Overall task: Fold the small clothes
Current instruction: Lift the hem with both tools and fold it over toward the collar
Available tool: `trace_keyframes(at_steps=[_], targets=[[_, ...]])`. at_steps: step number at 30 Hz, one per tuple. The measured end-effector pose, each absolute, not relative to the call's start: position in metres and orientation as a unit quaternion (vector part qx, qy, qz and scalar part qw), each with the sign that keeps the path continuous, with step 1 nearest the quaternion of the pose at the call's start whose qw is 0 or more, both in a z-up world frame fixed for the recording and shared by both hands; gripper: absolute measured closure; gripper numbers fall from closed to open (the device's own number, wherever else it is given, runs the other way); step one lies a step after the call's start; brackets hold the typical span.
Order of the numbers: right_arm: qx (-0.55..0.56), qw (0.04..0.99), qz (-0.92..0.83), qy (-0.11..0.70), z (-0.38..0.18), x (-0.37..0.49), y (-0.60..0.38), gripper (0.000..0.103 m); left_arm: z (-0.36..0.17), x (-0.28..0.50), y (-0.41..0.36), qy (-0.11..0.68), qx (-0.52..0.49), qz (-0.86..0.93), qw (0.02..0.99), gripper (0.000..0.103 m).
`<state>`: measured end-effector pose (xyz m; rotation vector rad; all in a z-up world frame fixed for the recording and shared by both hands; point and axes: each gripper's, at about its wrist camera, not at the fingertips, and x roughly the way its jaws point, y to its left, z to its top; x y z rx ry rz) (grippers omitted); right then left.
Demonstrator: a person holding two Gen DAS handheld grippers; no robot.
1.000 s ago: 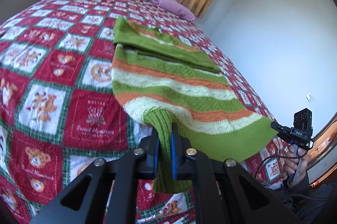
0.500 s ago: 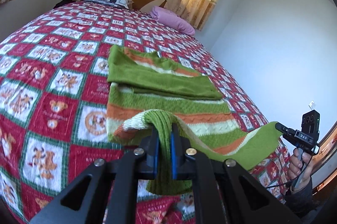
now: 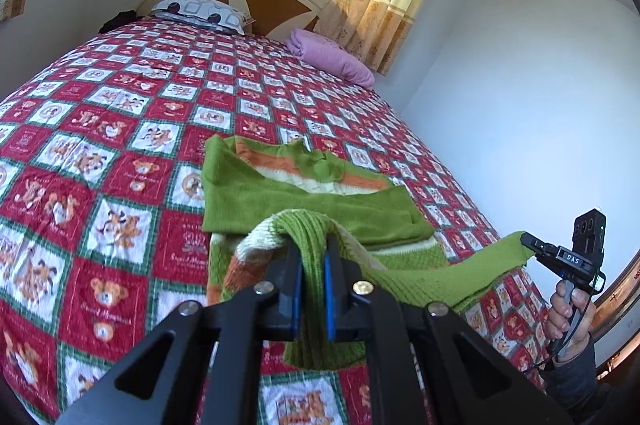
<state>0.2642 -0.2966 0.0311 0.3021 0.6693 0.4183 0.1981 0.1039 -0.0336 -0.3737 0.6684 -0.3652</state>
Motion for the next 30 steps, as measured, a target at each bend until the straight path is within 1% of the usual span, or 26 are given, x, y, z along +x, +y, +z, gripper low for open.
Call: trace_keyframes(at_steps=[12, 17, 22, 28, 29, 30], targets=[[0.122, 0.923, 0.180, 0.318, 0.050, 0.336, -0.283, 0.094, -0.025, 0.257, 0.104, 0.322, -0.195, -0.160, 0.913, 0.094], [0.114, 0.924, 0.170, 0.322, 0.050, 0.373, -0.273, 0.094, -0.021, 0.290, 0.108, 0.320, -0.197, -0.147, 0.915, 0.094], [0.108, 0.917, 0.155, 0.352, 0.027, 0.422, -0.261, 0.094, -0.030, 0.333, 0.106, 0.338, -0.179, -0.133, 0.914, 0.094], [0.109, 0.897, 0.137, 0.406, -0.024, 0.489, -0.254, 0.094, -0.071, 0.386, 0.101, 0.386, -0.151, -0.100, 0.904, 0.094], [0.119, 0.888, 0.135, 0.424, -0.039, 0.505, -0.256, 0.093, -0.079, 0.393, 0.102, 0.394, -0.146, -0.088, 0.903, 0.092], [0.124, 0.885, 0.123, 0.432, -0.048, 0.513, -0.259, 0.089, -0.087, 0.399, 0.102, 0.399, -0.142, -0.076, 0.903, 0.089]])
